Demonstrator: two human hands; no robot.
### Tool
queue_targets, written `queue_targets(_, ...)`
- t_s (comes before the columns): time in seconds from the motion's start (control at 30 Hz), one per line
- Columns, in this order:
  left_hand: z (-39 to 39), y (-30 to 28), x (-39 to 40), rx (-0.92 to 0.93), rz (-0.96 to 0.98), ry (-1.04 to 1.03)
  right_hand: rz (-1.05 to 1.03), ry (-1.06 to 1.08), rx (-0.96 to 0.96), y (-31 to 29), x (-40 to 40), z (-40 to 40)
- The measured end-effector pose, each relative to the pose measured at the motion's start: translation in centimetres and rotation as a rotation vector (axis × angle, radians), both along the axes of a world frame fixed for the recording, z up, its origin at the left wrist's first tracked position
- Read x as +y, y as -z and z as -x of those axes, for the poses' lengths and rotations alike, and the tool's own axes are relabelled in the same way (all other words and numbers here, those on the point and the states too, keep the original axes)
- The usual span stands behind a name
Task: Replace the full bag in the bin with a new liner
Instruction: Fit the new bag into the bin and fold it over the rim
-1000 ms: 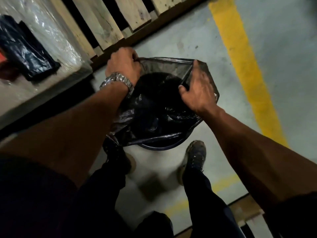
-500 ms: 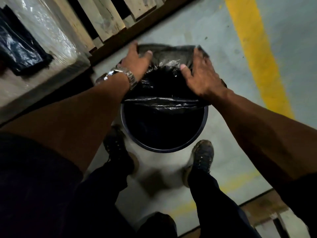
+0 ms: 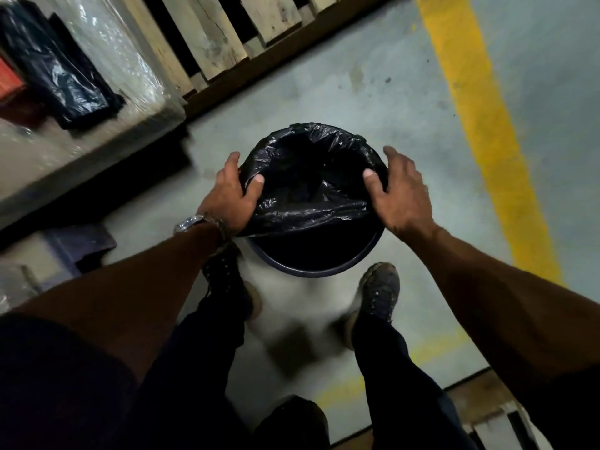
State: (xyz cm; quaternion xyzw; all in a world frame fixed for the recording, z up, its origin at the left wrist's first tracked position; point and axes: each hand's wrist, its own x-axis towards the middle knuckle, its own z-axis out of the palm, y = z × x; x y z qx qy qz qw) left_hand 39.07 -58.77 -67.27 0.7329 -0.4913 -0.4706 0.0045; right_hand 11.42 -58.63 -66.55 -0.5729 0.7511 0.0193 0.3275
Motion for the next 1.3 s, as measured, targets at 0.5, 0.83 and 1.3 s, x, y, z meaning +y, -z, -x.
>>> queue_targets(0.5, 3.1, -1.3, 11.0, -0.227, -0.040, -0.513, 0.168, -0.611, 0.155, -0.7, 7.5, 3.7)
queue_targets(0.83, 3.6, 1.8, 16.3, -0.225, -0.106, -0.566, 0.056, -0.508, 0.029, 0.7, 12.3, 5.2)
queue_targets(1.3, 7.0, 4.7, 18.3, 0.190, -0.165, -0.536, -0.064, 0.075, -0.186, 4.7, 18.2, -1.0)
